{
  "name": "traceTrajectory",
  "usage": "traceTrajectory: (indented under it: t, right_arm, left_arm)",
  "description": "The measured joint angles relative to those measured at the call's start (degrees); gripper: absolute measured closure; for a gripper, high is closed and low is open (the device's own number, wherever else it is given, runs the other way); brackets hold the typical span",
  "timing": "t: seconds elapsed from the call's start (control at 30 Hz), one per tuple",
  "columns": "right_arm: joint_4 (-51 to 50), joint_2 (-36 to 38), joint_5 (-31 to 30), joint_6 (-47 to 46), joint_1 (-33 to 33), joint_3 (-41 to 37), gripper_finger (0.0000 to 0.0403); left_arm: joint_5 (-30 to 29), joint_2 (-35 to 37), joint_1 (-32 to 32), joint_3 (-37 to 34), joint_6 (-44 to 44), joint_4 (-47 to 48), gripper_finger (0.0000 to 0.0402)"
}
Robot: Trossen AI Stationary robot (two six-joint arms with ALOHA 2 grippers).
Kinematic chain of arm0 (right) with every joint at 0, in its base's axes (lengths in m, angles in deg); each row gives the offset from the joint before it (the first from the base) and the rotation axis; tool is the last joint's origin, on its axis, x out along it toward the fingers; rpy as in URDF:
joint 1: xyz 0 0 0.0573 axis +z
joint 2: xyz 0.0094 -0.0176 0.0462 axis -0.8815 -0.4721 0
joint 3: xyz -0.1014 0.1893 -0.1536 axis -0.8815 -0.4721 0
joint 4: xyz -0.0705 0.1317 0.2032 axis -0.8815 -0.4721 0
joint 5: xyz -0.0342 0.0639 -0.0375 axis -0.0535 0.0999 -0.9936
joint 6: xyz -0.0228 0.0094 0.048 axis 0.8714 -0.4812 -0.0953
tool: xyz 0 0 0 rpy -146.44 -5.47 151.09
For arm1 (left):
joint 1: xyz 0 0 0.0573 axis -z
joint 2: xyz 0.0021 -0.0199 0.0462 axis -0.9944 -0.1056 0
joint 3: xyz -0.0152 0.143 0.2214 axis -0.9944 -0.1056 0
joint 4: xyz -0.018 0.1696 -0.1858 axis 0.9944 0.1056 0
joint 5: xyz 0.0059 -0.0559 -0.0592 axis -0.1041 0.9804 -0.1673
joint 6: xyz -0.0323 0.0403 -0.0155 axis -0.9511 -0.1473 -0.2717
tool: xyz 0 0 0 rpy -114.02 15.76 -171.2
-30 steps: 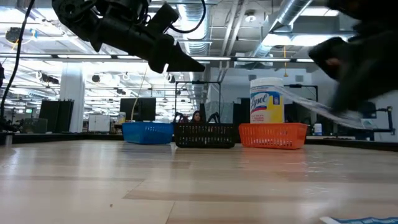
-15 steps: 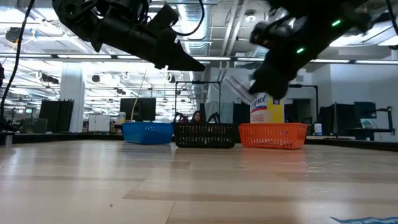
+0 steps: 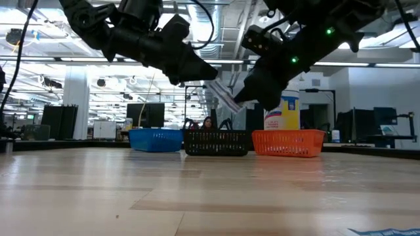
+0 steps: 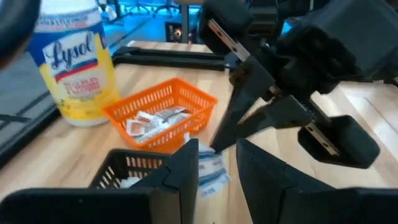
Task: Pick & Place First Aid Supplies
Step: Put the bandage into the blue container
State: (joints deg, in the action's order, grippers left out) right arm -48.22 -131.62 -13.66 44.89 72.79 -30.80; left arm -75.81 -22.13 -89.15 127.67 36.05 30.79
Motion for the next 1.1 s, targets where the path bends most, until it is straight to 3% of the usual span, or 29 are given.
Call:
traceTrajectory:
  t: [0.27, 0.73, 1.1]
  right_arm:
    - [-0.02, 0.00, -0.06, -1.41, 0.00, 0.02, 0.0403]
    - [-0.21, 0.02, -1.58, -1.83, 0.35, 0.02, 0.0403]
    - [5.52, 0.05, -1.63, -1.80, -0.10, 0.02, 0.0403]
  left_arm:
    - [0.52, -0.06, -0.07, 0.00, -1.38, 0.18, 0.0293]
    - [-6.37, -0.06, -0.07, 0.00, -0.82, 0.34, 0.0293]
    - [-5.78, -0.06, -0.05, 0.00, -0.99, 0.42, 0.0293]
